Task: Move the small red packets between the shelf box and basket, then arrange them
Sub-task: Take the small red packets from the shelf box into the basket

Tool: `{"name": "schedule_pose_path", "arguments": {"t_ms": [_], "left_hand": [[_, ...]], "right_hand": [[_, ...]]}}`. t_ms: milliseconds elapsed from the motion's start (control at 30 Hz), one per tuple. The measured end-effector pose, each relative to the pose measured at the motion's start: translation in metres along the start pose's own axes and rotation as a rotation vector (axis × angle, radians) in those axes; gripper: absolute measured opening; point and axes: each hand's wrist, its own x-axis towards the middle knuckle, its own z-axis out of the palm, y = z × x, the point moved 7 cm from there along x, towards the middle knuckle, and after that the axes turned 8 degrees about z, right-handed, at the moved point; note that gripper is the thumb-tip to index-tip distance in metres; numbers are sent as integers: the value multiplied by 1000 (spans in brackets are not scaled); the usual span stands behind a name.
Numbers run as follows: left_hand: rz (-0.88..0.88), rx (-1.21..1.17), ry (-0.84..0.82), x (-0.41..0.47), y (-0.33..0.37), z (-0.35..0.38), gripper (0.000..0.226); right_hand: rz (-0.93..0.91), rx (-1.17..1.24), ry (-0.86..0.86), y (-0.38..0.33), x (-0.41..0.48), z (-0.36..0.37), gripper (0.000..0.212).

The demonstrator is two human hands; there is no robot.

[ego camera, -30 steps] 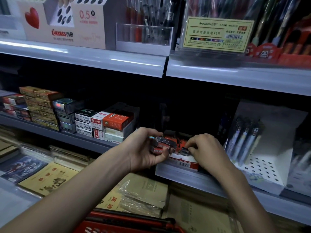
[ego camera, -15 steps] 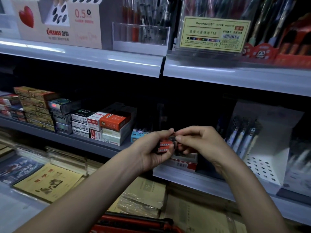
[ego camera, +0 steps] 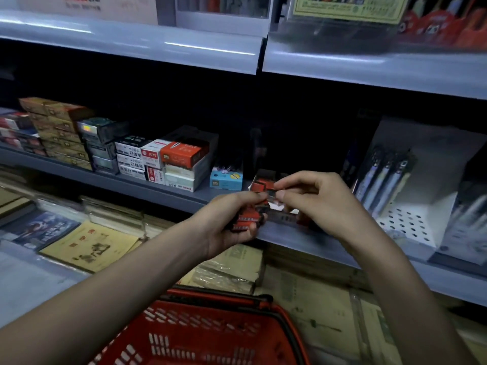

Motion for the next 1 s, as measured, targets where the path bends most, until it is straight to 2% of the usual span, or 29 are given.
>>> {"name": "schedule_pose_path", "arguments": {"t_ms": [133, 233, 400, 500, 600, 667, 800, 900, 1000], "left_hand": [[-11, 88, -21, -32, -12, -21, 36], [-55, 193, -11, -52, -31, -46, 44], [-155, 321, 32, -83, -75, -102, 28], [-229, 356, 89, -98, -103, -139, 37], [-278, 356, 167, -108, -135, -177, 30], [-298, 329, 227, -112, -151, -195, 24], [-377, 263, 317, -106, -182, -223, 18], [-438, 215, 330, -102, -198, -230, 26], [-470, 194, 347, -101, -208, -239, 36]], "right_hand": [[17, -9, -111, 15, -35, 21, 9], [117, 22, -239, 37, -55, 48, 11], [229, -45, -447, 81, -72, 117, 10], [325, -89, -584, 121, -82, 160, 11], [444, -256, -707, 181, -92, 207, 5], [486, -388, -751, 227, -98, 230, 11], [454, -821, -847, 318, -113, 264, 12], [450, -986, -906, 366, -127, 279, 16], [351, -1089, -938, 392, -137, 297, 23]]}}
